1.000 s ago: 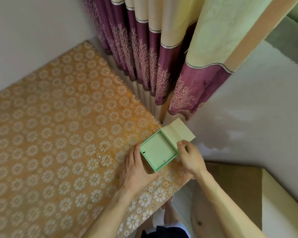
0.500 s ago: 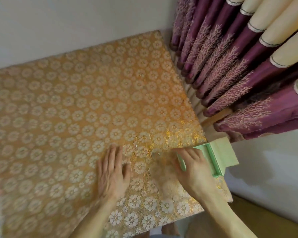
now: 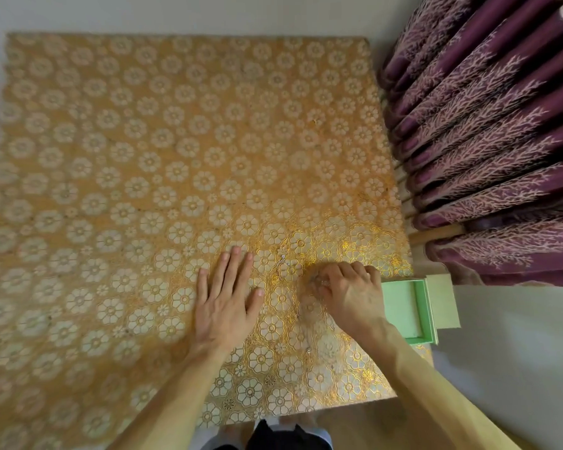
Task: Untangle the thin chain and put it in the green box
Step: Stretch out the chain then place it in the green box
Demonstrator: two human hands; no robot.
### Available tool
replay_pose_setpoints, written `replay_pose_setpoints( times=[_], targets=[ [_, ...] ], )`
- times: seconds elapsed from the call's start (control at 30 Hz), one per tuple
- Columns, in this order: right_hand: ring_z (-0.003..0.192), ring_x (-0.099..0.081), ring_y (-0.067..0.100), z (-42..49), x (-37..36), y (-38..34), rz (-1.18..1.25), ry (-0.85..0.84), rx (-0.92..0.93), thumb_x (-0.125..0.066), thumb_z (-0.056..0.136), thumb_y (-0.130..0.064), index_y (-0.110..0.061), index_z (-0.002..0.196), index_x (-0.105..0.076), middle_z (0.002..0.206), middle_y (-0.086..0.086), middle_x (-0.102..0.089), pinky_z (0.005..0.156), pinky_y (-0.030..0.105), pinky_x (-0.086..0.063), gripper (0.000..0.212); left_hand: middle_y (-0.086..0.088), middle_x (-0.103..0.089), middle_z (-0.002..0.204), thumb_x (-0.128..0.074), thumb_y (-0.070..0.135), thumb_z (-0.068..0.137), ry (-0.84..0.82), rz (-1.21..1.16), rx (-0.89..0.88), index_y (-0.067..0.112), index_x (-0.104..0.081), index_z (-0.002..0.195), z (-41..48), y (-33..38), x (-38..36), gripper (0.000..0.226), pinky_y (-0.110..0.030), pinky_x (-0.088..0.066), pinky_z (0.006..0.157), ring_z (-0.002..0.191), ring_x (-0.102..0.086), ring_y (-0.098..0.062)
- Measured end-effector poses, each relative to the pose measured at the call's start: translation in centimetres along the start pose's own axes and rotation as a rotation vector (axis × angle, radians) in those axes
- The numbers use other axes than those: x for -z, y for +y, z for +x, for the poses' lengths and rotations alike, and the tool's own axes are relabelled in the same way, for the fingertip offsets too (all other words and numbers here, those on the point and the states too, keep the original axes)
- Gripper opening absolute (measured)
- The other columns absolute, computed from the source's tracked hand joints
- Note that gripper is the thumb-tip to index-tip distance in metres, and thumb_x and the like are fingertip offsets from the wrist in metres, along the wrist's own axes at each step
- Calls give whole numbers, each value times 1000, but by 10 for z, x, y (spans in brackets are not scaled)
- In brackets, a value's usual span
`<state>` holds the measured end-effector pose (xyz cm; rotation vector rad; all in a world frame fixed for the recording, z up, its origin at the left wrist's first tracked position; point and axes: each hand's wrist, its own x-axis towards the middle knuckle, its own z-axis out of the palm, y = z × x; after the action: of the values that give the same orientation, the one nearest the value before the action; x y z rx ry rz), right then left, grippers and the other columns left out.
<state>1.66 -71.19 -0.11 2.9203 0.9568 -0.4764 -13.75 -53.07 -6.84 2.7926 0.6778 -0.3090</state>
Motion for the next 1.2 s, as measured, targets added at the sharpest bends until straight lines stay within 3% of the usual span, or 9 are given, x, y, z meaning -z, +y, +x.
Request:
replay_pose_setpoints(
  times=[0.17,0.3,0.37,0.47,0.6,0.7,0.9,1.03,1.2],
  targets=[
    [97,-60,21,-3,16,4,173,-68,-26,-60,95,-42,-28,94,-63,90,-11,-68,96,42,-26,15,-2,1,169,-15,58,103,-23,-29,7,24,-6,161,0,2,5,68,-55,-4,124,156,2,-20],
    [87,-64,10,-18,38,11,531,-24,-127,-66,94,-30,-32,92,-56,83,-17,-67,86,35,-42,10,1,-3,169,-23,56,100,-26,-144,62,25,-13,161,3,9,15,69,-56,-4,124,156,0,-18],
    [87,-63,-1,-29,53,16,706,-4,-179,-67,95,-25,-30,96,-61,87,-16,-69,77,20,-46,8,-3,-17,167,-37,55,93,3,-244,84,21,-26,157,8,19,27,73,-56,-10,124,155,-13,-22],
    [88,-63,-5,-44,73,23,898,-1,-238,-63,98,-22,-30,100,-67,88,-17,-71,70,9,-46,9,0,-32,160,-62,42,89,11,-488,-12,20,-37,151,20,46,53,71,-42,-16,123,148,-24,-15],
    [89,-64,-2,-57,86,34,1015,-24,-270,-59,100,-17,-28,98,-68,91,-23,-70,73,9,-45,14,14,-46,151,-67,36,91,-214,-702,-316,31,-50,143,35,99,85,55,-25,-18,119,135,-30,3],
    [84,-64,-1,-65,93,45,1071,34,-304,-60,100,-18,-27,98,-69,88,-20,-70,69,10,-45,13,18,-60,134,-67,39,93,-438,-768,-389,32,-67,124,43,124,94,31,-1,-23,94,121,-47,5],
    [73,-60,-1,-83,102,66,1171,212,-430,-63,98,-14,-24,96,-70,79,-19,-68,68,13,-44,12,14,-73,93,-65,33,95,-685,-1010,-282,33,-67,94,42,140,101,3,-35,-53,92,94,-69,-8],
    [78,-62,20,-105,99,83,1226,340,-596,-64,97,-19,-26,95,-72,84,-3,-69,77,35,-52,11,8,-71,77,-64,28,95,-780,-959,-318,24,-69,95,44,137,108,6,-22,-50,79,78,-68,-7],
    [72,-60,7,-134,85,109,1333,488,-853,-63,99,-18,-25,96,-73,80,-6,-69,72,23,-53,12,7,-71,78,-63,20,95,-853,-821,-308,19,-70,97,60,135,126,8,-10,-50,71,73,-67,2]
  ],
)
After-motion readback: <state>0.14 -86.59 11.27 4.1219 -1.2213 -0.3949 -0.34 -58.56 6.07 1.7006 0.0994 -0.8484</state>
